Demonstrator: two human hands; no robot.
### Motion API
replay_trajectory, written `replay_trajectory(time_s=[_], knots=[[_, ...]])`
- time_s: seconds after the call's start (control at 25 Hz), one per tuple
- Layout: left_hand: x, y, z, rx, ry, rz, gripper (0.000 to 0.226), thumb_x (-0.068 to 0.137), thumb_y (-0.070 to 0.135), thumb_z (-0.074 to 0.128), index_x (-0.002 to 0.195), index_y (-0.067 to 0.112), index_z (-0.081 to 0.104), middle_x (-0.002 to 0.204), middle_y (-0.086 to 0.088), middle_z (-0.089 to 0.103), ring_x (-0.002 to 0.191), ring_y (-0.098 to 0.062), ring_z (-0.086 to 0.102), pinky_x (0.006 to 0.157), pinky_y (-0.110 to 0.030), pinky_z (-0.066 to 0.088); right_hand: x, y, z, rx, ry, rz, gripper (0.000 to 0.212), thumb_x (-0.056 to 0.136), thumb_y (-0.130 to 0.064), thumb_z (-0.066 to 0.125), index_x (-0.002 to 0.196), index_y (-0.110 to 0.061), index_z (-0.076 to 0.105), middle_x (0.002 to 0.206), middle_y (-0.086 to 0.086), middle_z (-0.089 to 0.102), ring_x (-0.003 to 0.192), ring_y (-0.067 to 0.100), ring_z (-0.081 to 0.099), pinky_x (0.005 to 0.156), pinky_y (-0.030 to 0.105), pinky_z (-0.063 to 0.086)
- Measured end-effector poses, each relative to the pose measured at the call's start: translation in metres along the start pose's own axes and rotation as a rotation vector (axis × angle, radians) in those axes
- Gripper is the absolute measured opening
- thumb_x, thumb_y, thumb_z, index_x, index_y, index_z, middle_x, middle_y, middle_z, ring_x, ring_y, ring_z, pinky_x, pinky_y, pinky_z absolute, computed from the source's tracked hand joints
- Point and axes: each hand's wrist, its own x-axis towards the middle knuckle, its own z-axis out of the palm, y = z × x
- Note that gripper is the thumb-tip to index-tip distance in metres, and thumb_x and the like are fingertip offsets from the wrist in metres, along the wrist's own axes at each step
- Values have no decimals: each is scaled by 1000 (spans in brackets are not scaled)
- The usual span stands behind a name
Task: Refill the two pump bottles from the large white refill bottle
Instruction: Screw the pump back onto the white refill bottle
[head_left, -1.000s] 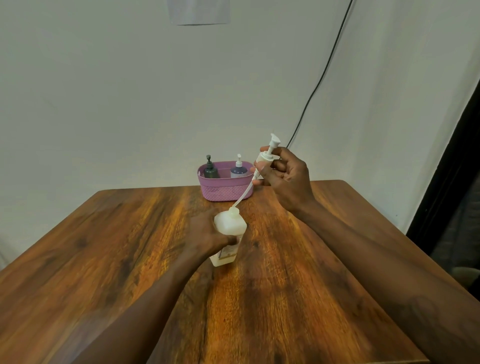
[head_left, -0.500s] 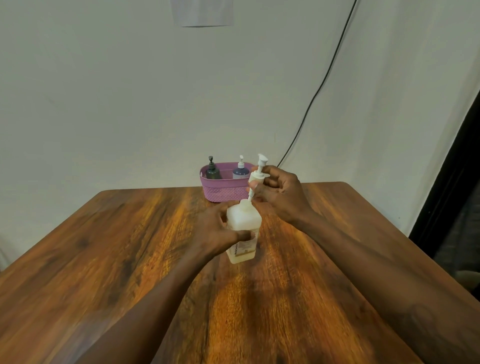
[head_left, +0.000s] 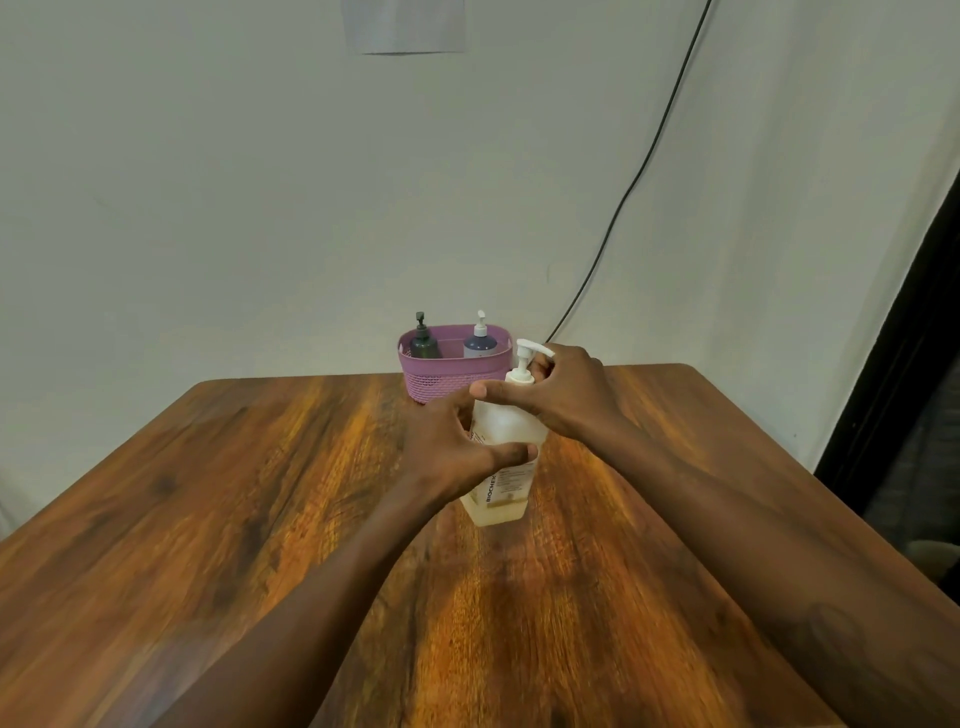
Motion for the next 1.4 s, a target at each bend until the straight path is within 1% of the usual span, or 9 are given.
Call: replay_trajectory(time_s=[0.2,0.28,0.44,0.56,0.68,0.92,1.04,1.16,1.4], knots=[[6,-6,-5,4,55,-54,80,56,63,88,127,34,66,109,14,73,90,0,69,75,-30,63,-5,3,-7,594,-304,51,46,94,-36,71,136,-22,60,123,-8,70,113,9,68,84,20,57],[6,-5,-7,-2,53,-47,80,56,63,88,128,33,66,110,13,74,91,-1,70,76,-32,63,-5,6,-3,575,-234,-9,40,93,-24,74,132,-18,66,118,-8,73,109,8,70,85,23,59],[4,-3,-8,-19,43,-6,75,60,58,89,127,37,65,108,17,73,92,0,70,76,-29,63,-2,1,-1,301,-5,10,53,65,-49,92,102,-18,71,90,-8,72,77,2,66,64,14,55],[6,-3,-9,-37,59,-1,80,59,58,90,130,30,65,116,9,74,95,-6,71,78,-31,63,0,-4,-4,470,-221,16,47,82,-48,80,121,-26,65,112,-11,72,104,8,69,81,21,57],[7,-4,-11,-77,55,5,80,60,52,92,131,29,65,116,10,73,97,-5,71,80,-33,63,0,-6,-9,567,-410,-38,36,96,-18,69,132,-24,65,122,-6,72,112,8,69,92,28,58],[6,-1,-10,-47,43,46,74,59,57,90,124,31,68,115,10,75,96,-4,71,77,-27,62,-4,-16,-7,163,29,8,58,56,-59,92,88,-19,65,82,-8,70,72,9,66,64,28,57],[8,2,-10,-88,61,30,72,59,57,91,124,36,66,108,14,75,92,-1,71,75,-27,63,-4,-16,-8,267,-125,-6,50,78,-55,81,111,-21,64,103,-9,70,91,8,66,73,22,56],[10,-1,-15,-137,44,17,73,60,52,93,126,35,67,108,16,74,94,-1,71,78,-34,63,-4,-12,-16,465,-354,7,45,95,-27,71,137,-18,61,123,-7,70,109,7,68,91,26,59],[5,11,-10,-83,51,50,68,58,57,91,119,40,68,102,19,75,91,3,71,74,-31,63,-12,-13,-6,217,174,27,42,61,-50,93,83,-23,70,74,-12,70,64,0,64,58,16,54]])
